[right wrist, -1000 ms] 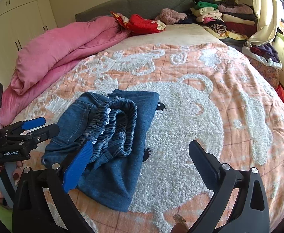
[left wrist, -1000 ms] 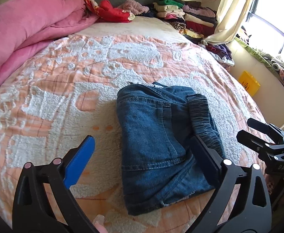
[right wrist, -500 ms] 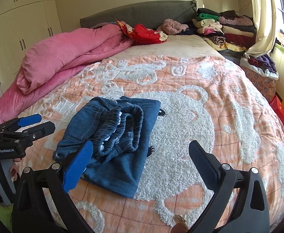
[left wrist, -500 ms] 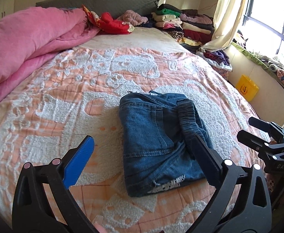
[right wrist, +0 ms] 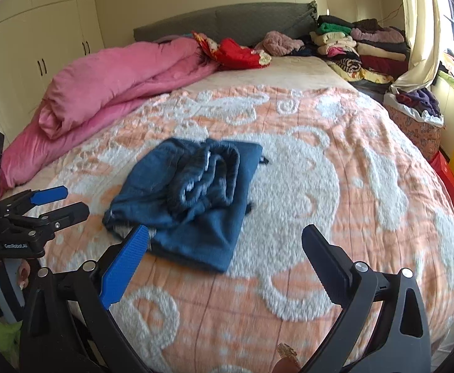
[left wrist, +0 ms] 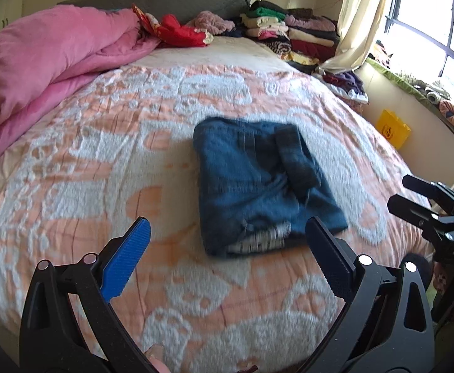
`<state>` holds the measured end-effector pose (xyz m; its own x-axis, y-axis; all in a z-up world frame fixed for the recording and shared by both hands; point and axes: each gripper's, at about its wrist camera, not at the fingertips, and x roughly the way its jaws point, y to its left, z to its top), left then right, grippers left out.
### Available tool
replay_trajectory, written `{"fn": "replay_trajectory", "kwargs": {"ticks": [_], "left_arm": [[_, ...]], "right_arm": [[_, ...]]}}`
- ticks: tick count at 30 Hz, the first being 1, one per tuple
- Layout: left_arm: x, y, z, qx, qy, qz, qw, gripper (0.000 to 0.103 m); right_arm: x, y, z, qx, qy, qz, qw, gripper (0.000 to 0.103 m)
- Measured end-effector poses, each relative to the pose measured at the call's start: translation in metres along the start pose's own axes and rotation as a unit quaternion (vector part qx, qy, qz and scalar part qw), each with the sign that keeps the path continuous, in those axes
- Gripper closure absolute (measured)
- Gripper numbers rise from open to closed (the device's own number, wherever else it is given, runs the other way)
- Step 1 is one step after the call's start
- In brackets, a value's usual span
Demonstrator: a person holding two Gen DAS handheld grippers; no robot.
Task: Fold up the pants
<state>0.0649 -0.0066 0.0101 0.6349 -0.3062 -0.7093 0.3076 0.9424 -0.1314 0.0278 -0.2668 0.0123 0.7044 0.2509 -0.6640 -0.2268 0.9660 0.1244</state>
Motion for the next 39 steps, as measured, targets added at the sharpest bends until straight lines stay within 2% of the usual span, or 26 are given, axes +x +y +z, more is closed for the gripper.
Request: {"fn": "replay_trajectory", "kwargs": {"ticks": [7, 15, 39], "left_arm": [[0.000, 0.002, -0.027, -0.010, 0.028, -0.006, 0.9995, 0.010], [-0.001, 0.005, -0.029, -0.022, 0.032, -0.002, 0.9993, 0.010], [-0.003, 0.000, -0.028, -0.018, 0.035, 0.016, 0.9991, 0.010]], "right_arm": [[0.000, 0.003, -0.015, 0.005, 0.017, -0.005, 1.000, 0.005], [-0.004, 0.005, -0.019, 0.005, 0.018, -0.007, 1.000, 0.005], [-0.008, 0.002, -0.022, 0.009, 0.019, -0.010, 1.000, 0.005]]}}
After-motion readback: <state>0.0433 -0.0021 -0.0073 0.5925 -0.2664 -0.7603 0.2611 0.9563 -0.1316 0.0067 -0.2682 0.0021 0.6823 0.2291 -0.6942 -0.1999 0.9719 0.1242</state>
